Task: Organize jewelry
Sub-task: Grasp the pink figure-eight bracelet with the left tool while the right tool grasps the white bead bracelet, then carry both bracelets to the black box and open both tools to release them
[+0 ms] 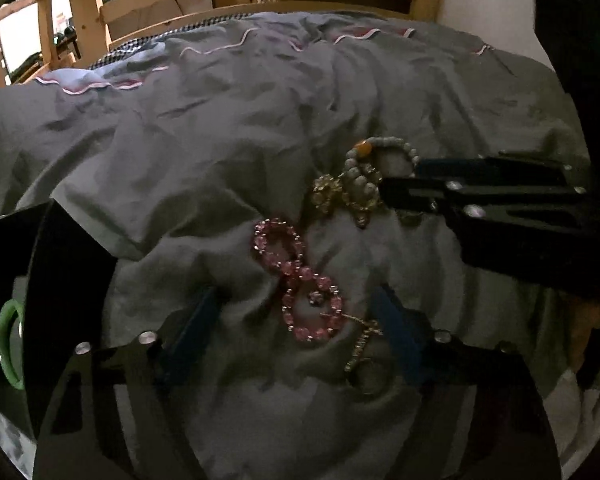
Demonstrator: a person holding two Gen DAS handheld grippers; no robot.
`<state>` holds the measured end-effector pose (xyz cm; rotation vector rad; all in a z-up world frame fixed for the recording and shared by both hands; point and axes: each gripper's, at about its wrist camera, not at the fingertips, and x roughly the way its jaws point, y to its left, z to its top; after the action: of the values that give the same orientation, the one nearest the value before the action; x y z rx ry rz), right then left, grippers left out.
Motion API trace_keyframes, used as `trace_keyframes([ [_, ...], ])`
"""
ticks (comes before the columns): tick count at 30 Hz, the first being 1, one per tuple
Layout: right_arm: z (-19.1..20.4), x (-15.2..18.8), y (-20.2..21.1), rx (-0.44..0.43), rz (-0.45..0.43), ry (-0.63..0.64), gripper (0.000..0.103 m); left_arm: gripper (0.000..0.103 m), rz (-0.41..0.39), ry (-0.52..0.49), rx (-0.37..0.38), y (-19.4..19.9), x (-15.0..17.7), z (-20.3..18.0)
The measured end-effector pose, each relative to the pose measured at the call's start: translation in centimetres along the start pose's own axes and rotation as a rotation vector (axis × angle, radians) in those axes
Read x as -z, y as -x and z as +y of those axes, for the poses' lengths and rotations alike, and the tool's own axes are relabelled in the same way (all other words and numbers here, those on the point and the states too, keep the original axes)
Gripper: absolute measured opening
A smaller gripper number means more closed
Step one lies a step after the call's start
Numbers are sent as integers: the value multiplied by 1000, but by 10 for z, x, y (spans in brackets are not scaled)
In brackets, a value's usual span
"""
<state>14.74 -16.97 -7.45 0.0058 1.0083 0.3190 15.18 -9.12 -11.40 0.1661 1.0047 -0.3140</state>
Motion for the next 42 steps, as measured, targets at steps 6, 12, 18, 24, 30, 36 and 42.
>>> trace_keyframes([
  [6,-4,2,-16,-12,66,-18,6,47,41,14,29,-2,-2,11],
  [12,2,-9,2,-30,-8,-26,0,10,71,46,59,5,-4,18],
  [18,10,-23,33,-76,-115,-33,0,8,51,36,93,23,-6,15],
  [24,3,-25,36,-96,-125,-49,1,8,13,8,106,38,-9,6],
  [30,3,-20,28,-73,-71,-21,2,8,-25,17,95,63,-18,11],
  [36,10,-4,-12,24,45,71,2,8,-71,35,86,88,-24,21],
  [42,2,2,-25,29,80,54,5,8,-68,49,82,90,-26,29],
])
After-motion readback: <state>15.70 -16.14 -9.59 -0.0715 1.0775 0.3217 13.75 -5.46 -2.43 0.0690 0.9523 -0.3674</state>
